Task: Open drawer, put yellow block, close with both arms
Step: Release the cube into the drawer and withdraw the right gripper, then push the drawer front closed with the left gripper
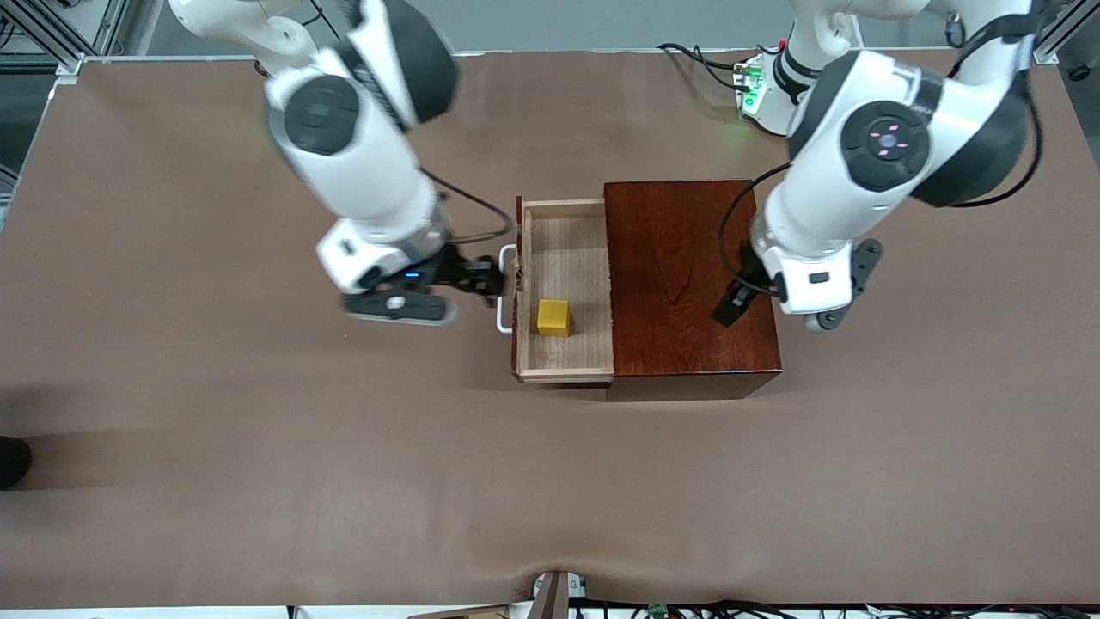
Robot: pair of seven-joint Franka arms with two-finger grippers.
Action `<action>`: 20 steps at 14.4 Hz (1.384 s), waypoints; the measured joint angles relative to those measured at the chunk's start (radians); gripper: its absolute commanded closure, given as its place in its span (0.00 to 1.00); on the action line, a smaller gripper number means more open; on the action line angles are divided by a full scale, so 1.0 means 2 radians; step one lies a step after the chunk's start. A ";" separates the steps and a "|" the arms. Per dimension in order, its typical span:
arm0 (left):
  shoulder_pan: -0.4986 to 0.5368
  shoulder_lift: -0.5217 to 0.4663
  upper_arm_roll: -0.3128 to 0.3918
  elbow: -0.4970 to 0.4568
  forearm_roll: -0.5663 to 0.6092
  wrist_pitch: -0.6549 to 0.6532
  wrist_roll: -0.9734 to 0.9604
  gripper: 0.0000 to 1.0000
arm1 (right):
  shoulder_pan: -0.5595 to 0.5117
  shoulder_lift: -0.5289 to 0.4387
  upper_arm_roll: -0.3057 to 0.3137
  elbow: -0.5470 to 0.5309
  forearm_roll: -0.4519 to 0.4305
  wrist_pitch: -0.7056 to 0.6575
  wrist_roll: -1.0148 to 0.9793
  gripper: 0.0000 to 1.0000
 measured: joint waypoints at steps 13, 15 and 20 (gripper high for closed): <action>-0.252 0.168 0.047 0.095 0.000 0.173 -0.467 0.00 | -0.292 -0.093 -0.003 -0.076 -0.010 -0.033 -0.345 0.00; -0.266 0.176 0.055 0.097 0.000 0.173 -0.501 0.00 | -0.301 -0.113 -0.003 -0.100 -0.010 -0.034 -0.353 0.00; -0.266 0.199 0.062 0.098 0.000 0.180 -0.483 0.00 | -0.299 -0.165 0.009 -0.154 -0.010 -0.038 -0.353 0.00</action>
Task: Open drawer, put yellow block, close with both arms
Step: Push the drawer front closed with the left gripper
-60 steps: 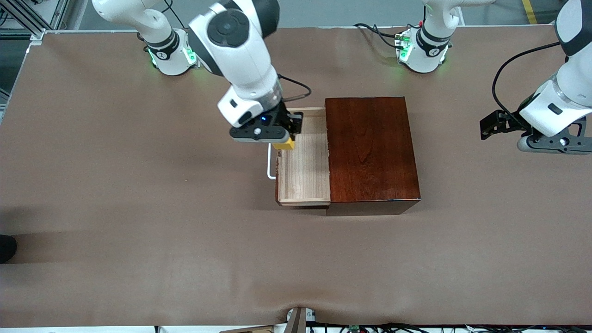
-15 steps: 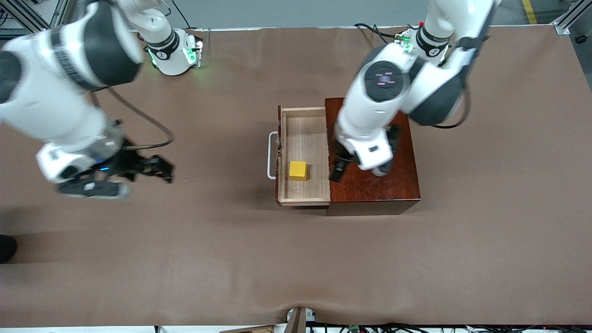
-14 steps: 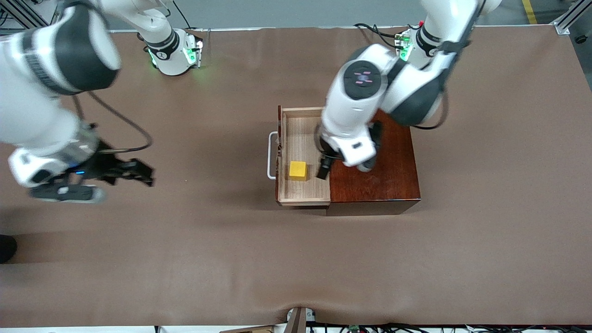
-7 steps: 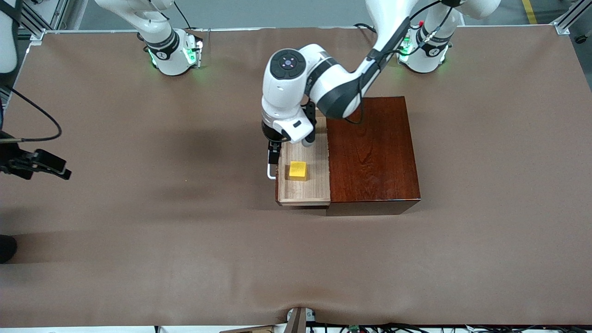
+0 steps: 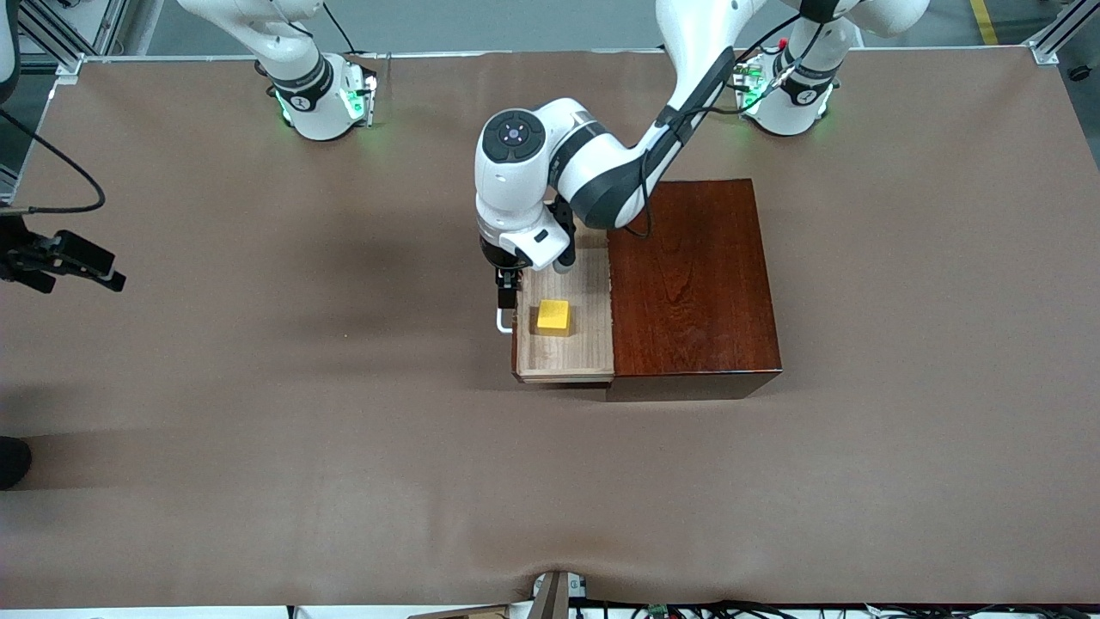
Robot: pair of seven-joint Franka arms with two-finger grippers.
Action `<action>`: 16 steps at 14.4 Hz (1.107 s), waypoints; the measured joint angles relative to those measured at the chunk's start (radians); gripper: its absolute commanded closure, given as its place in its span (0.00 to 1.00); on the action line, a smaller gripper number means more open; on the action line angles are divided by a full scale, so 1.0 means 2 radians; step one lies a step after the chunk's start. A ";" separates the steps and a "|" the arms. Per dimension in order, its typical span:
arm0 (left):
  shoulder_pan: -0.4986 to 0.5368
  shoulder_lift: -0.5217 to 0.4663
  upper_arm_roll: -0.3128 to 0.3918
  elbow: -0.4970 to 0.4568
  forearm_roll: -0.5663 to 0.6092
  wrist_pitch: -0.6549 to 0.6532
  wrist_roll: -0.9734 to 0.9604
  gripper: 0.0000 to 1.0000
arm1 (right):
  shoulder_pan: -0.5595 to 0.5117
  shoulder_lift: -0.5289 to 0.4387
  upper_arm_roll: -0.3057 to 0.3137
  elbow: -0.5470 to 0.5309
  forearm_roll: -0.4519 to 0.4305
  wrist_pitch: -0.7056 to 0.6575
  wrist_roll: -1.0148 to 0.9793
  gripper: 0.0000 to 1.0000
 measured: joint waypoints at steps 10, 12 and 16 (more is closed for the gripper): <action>-0.003 0.011 -0.002 0.001 0.011 -0.005 0.032 0.00 | 0.013 -0.014 0.004 -0.004 -0.026 0.004 0.010 0.00; -0.006 0.011 -0.002 0.004 0.025 -0.016 0.032 0.00 | 0.013 -0.014 0.002 -0.003 -0.027 0.004 0.010 0.00; -0.002 0.011 0.000 0.011 0.029 -0.047 0.031 0.00 | 0.014 -0.014 0.003 -0.003 -0.027 -0.008 0.011 0.00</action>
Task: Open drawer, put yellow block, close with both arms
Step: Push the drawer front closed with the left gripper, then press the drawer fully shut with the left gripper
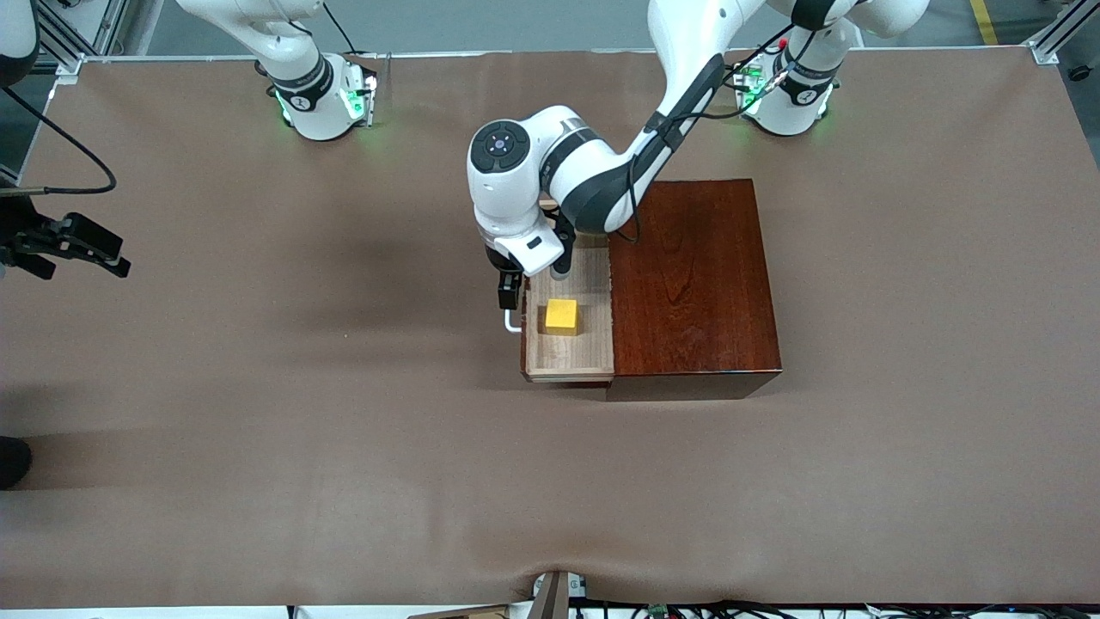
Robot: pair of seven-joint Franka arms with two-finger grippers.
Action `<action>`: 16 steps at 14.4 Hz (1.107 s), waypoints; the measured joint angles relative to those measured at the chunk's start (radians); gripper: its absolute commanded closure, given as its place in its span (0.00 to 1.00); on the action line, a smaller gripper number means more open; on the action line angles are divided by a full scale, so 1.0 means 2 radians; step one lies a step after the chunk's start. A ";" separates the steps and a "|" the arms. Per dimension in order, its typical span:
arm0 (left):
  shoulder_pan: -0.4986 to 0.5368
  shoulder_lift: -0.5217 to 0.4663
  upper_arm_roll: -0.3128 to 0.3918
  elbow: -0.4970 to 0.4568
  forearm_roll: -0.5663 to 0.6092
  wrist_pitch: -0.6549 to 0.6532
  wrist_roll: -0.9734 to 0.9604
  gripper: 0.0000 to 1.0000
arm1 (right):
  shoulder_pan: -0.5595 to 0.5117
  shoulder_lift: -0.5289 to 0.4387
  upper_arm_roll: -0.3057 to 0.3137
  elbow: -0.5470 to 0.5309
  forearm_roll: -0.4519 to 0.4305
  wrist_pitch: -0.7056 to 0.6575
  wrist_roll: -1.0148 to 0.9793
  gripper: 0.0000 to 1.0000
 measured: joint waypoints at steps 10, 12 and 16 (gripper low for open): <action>0.007 0.000 0.030 0.003 0.002 -0.102 -0.002 0.00 | 0.000 0.000 0.000 0.000 0.000 -0.002 0.001 0.00; 0.007 -0.001 0.035 0.003 0.002 -0.114 -0.003 0.00 | 0.000 0.000 0.000 0.000 0.000 -0.002 0.001 0.00; 0.007 -0.003 0.060 0.003 0.003 -0.152 -0.006 0.00 | 0.000 0.000 0.000 0.000 0.000 -0.002 0.001 0.00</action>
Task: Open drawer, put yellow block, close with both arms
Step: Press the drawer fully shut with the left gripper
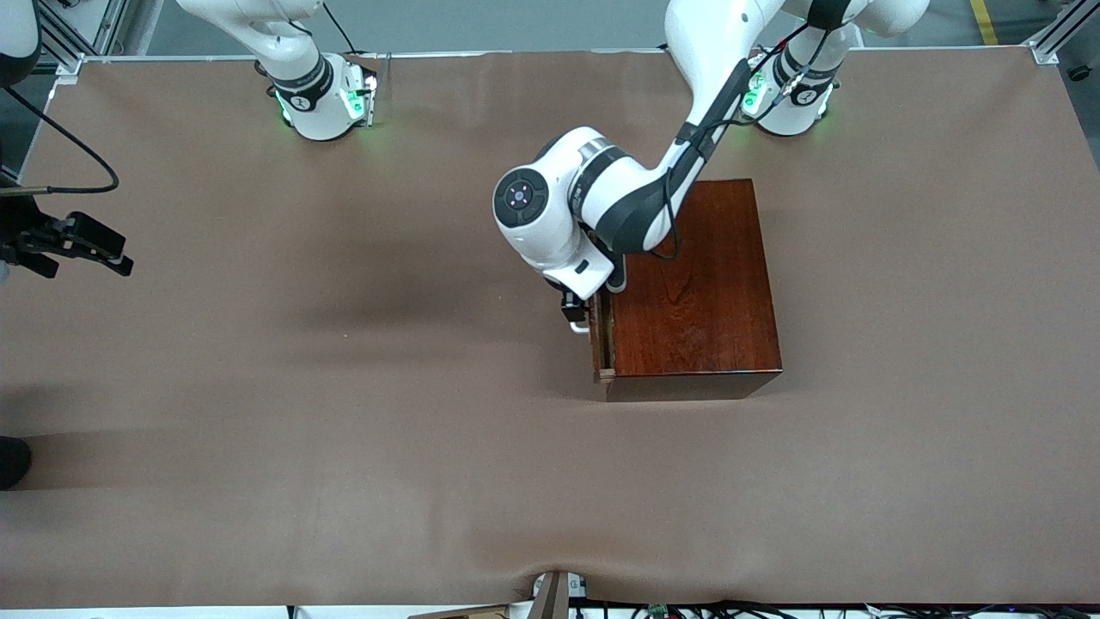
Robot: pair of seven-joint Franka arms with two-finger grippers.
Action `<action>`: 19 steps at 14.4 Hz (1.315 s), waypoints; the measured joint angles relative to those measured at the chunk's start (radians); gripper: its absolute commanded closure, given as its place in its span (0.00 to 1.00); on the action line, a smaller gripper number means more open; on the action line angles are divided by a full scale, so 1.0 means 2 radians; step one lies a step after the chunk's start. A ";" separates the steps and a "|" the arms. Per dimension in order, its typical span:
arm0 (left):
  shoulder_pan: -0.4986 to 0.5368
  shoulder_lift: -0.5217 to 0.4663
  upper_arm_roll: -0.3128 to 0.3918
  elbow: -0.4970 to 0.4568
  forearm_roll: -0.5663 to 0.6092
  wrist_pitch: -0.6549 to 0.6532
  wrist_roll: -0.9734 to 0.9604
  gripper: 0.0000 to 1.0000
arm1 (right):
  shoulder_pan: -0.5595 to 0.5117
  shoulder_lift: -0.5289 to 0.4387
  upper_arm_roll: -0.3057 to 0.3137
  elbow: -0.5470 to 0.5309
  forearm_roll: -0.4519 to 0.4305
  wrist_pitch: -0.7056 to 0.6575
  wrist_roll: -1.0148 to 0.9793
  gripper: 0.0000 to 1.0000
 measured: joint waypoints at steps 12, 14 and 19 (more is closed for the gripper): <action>-0.040 -0.041 0.027 0.012 0.056 -0.017 -0.024 0.00 | 0.000 0.000 0.000 0.000 0.000 0.000 0.000 0.00; -0.035 -0.068 0.054 0.014 0.059 -0.019 -0.016 0.00 | 0.000 0.000 0.000 0.000 0.000 0.000 0.000 0.00; 0.077 -0.127 0.086 0.014 0.055 -0.013 0.096 0.00 | 0.000 0.000 0.000 0.000 0.000 0.000 0.000 0.00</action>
